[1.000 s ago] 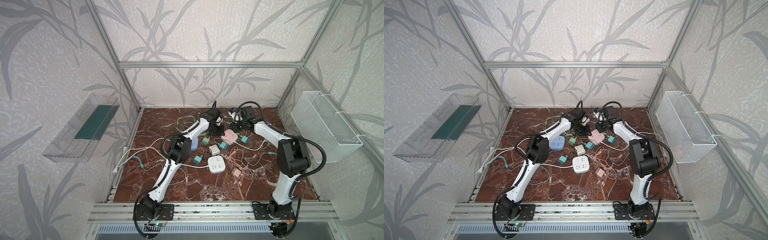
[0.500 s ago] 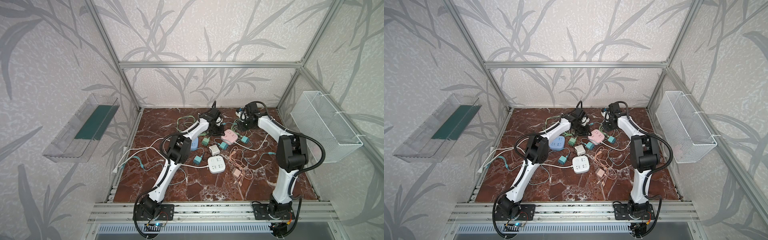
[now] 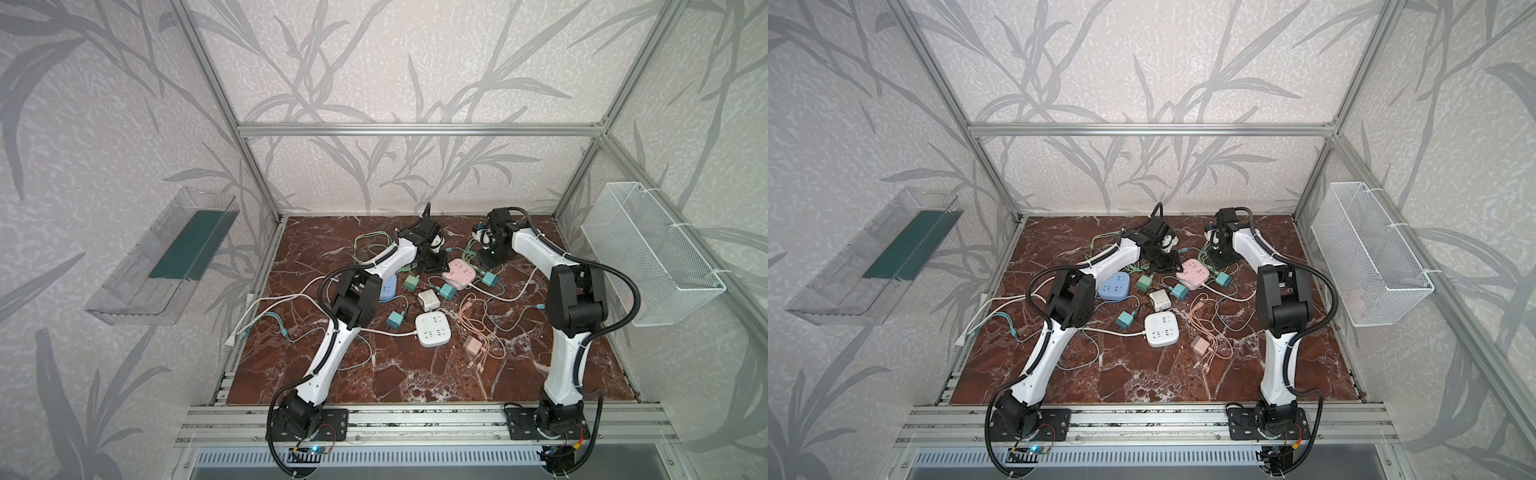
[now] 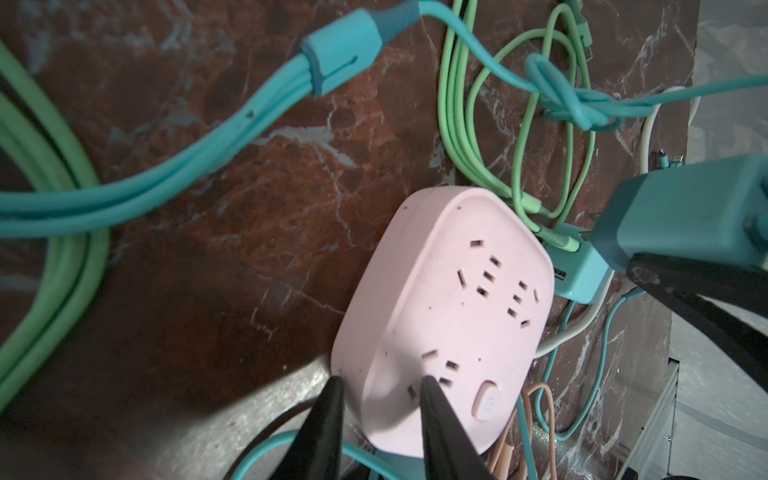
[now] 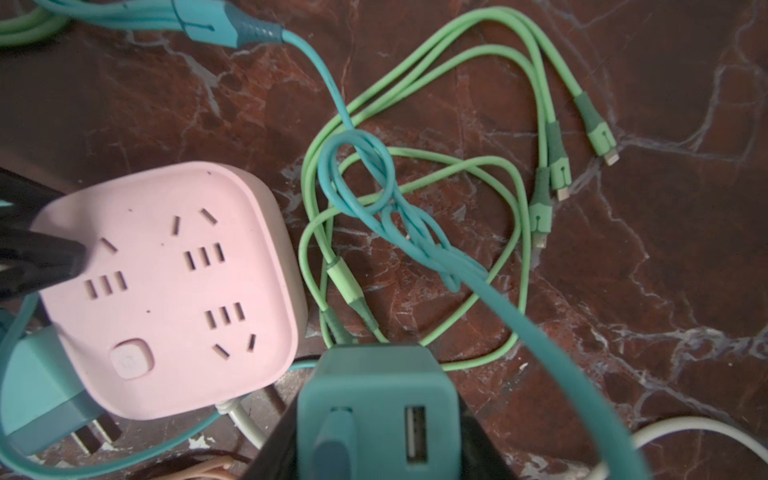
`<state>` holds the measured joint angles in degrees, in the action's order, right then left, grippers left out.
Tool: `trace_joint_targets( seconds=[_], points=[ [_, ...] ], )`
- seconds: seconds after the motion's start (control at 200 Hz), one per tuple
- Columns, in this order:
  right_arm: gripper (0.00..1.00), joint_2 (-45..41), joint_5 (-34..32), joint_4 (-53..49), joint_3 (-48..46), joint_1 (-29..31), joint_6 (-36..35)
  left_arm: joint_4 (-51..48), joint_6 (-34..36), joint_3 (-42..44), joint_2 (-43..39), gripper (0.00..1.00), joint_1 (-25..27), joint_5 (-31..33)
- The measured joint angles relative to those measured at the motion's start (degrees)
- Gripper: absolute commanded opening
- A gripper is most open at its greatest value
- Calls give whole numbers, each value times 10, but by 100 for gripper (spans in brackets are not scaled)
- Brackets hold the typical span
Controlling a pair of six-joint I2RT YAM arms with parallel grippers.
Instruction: Pull the plug off the socket
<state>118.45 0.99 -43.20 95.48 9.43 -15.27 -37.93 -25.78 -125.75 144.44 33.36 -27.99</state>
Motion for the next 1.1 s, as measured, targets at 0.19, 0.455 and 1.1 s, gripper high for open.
trace_joint_targets(
  seconds=[0.19, 0.455, 1.1],
  points=[
    [34, 20, -14, -8, 8, 0, 3, 22, -10, 38, -21, 33, 2, -4],
    [46, 38, -14, -21, 28, 0, 12, 54, -19, 74, -37, 37, 3, -11],
    [64, 27, 17, -3, 32, 0, 50, 147, -34, 181, -110, 55, 4, 6]
  ],
)
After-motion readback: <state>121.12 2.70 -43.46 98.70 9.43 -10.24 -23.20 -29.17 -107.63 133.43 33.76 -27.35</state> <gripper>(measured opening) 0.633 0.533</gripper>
